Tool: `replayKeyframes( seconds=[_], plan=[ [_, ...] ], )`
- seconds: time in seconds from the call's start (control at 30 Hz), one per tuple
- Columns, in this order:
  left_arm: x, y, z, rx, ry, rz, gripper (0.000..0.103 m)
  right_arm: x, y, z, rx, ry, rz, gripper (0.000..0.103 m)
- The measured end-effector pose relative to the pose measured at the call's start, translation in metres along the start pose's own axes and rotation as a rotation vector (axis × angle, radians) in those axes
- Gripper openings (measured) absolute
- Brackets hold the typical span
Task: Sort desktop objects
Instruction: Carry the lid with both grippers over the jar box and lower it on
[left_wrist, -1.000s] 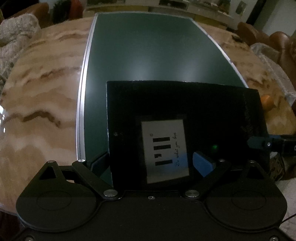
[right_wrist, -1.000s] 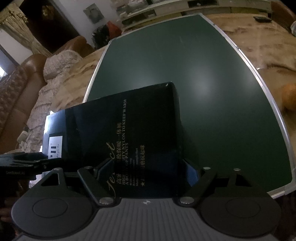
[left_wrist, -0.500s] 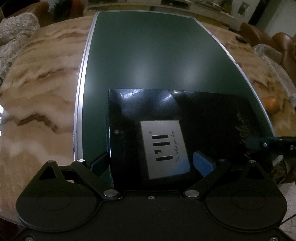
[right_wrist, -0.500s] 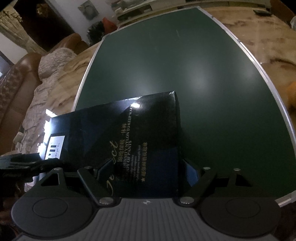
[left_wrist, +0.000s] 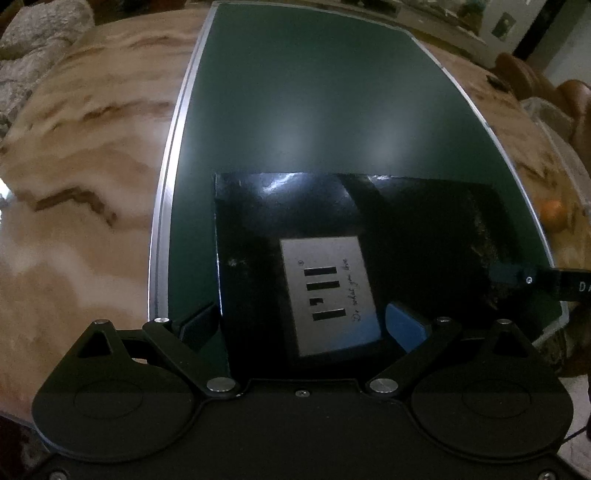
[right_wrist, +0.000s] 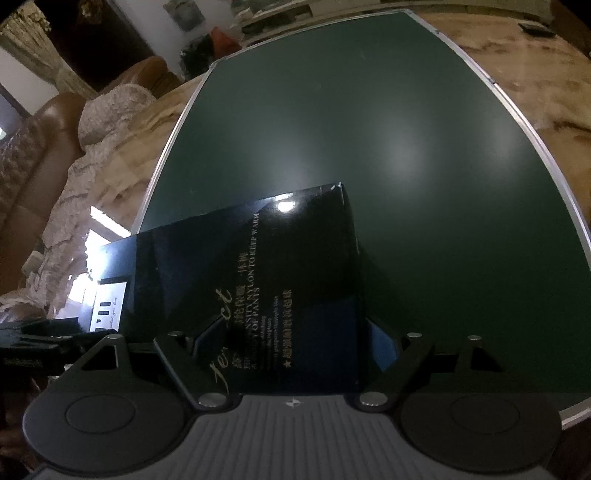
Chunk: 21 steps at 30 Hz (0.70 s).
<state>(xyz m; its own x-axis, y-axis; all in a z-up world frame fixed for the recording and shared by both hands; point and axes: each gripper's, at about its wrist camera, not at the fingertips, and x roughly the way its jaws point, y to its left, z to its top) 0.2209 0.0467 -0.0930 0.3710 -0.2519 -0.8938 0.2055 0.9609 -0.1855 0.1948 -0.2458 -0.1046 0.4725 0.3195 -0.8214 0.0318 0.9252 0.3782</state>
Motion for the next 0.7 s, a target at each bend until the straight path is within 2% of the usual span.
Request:
replayKeyframes(
  seconds=[0.37, 0.7],
  plan=[
    [0.02, -0.004, 0.015, -0.032, -0.038, -0.015, 0.098, 0.01, -0.006, 0.003, -0.022, -0.041, -0.024, 0.085],
    [0.041, -0.018, 0.025, -0.008, -0.056, 0.005, 0.102, 0.02, -0.012, 0.005, -0.042, -0.079, -0.045, 0.087]
  ],
)
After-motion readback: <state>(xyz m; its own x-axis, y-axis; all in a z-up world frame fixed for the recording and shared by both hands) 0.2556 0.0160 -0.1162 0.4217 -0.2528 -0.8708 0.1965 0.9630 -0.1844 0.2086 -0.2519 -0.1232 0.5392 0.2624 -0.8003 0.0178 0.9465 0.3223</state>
